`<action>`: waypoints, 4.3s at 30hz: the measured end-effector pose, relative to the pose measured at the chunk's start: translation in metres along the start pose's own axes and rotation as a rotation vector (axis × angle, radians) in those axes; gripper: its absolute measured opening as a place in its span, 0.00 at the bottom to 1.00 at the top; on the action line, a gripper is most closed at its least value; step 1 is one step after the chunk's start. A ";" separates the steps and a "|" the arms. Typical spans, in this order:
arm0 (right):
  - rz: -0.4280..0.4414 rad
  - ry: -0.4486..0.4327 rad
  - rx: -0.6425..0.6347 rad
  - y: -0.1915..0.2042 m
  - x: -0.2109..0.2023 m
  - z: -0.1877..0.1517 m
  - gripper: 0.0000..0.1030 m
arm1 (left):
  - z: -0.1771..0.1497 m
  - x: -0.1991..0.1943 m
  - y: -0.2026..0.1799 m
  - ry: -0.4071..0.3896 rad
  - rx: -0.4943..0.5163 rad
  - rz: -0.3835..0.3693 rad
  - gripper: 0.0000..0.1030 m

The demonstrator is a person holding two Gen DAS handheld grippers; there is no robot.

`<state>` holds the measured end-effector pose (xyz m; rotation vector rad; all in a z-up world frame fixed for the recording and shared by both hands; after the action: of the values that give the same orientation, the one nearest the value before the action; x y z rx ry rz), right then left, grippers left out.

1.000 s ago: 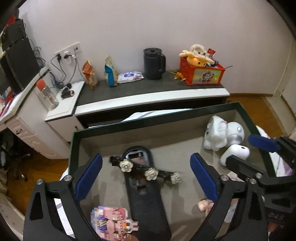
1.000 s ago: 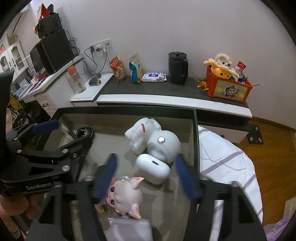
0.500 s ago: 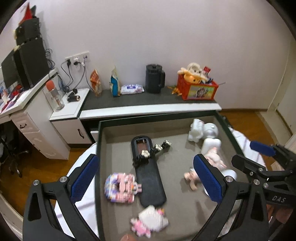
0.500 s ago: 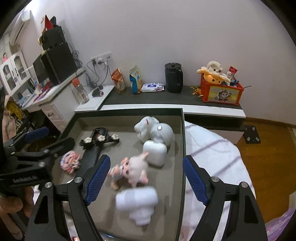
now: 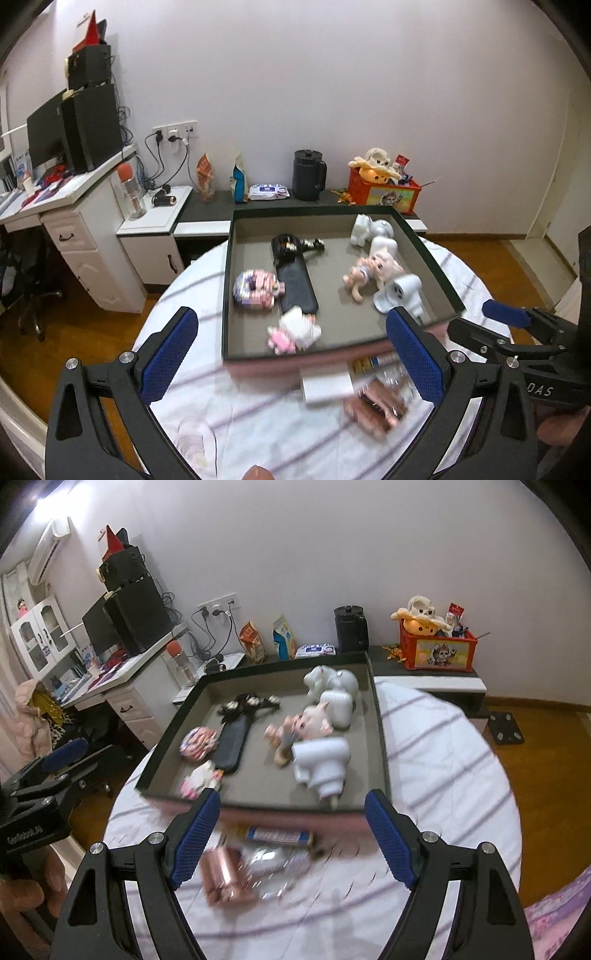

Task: Organize rigid objects
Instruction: 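Open both grippers in the tray and withdraw them, then grasp the rose-gold cup with the right gripper, then lift the cup with the right gripper while the left grasps the white charger block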

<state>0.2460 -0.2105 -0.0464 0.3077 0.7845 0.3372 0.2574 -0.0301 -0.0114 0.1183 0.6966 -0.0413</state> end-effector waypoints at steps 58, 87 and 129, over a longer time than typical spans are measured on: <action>0.036 0.180 -0.129 0.055 0.026 -0.090 0.80 | -0.101 -0.041 0.035 0.039 -0.096 0.087 1.00; 0.083 0.202 -0.124 0.046 0.054 -0.099 0.47 | -0.109 0.005 0.032 0.142 -0.101 0.090 1.00; 0.069 0.075 -0.030 -0.010 -0.002 -0.070 0.47 | -0.090 0.062 -0.015 0.205 -0.057 0.027 0.65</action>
<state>0.1955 -0.2104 -0.0954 0.2958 0.8434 0.4266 0.2470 -0.0335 -0.1211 0.0775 0.9003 0.0165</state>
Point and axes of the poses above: each gripper's, at about its wrist camera, not at the fingertips, and x roughly the way its jaws point, y to its left, z to its top, the point moved 5 cm from there along x, roughly the way its jaws point, and after that the axes turned 13 degrees about z, right-handed, at the moved point
